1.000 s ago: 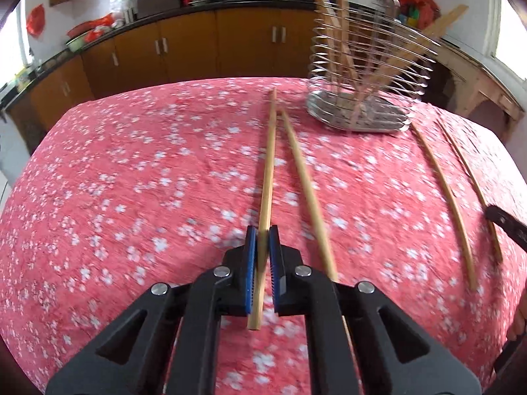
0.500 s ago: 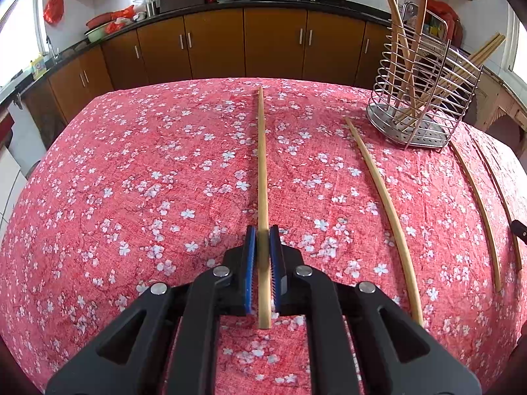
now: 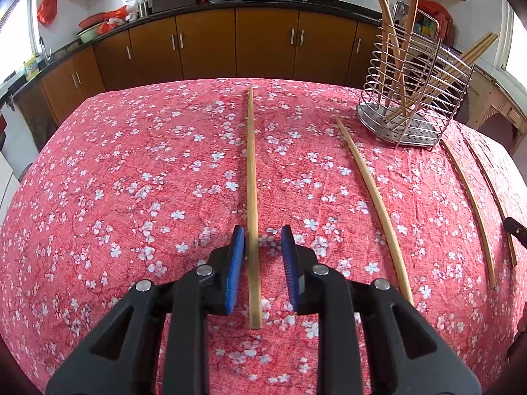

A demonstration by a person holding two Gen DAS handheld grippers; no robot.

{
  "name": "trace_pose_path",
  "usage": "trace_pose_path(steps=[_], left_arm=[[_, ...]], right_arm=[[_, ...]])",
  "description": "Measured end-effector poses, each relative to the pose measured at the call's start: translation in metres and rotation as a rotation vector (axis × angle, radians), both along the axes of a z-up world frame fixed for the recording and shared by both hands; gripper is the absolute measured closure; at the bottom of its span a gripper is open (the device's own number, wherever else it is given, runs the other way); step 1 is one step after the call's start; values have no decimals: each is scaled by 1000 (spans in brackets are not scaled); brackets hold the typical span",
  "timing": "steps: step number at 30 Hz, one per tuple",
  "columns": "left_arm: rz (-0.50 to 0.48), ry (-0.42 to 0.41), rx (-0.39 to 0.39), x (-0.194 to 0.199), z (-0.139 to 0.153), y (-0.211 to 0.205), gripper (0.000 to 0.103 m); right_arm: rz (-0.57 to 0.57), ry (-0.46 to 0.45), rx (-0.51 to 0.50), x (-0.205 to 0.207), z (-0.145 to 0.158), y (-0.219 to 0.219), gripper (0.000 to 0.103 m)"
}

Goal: Organize utensils
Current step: 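Lift both held chopsticks upright and carry them over the wire holder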

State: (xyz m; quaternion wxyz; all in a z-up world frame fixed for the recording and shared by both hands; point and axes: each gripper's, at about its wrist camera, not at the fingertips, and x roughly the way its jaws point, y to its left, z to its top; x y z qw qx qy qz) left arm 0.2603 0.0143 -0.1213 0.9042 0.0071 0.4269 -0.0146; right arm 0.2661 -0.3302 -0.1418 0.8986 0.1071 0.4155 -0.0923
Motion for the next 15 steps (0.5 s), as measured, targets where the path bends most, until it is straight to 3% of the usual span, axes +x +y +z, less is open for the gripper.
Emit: trace_pose_path(steps=[15], left_arm=[[17,0,-14,-2,1,7,77]], right_arm=[[0,-16,57,-4,1,-14,95]])
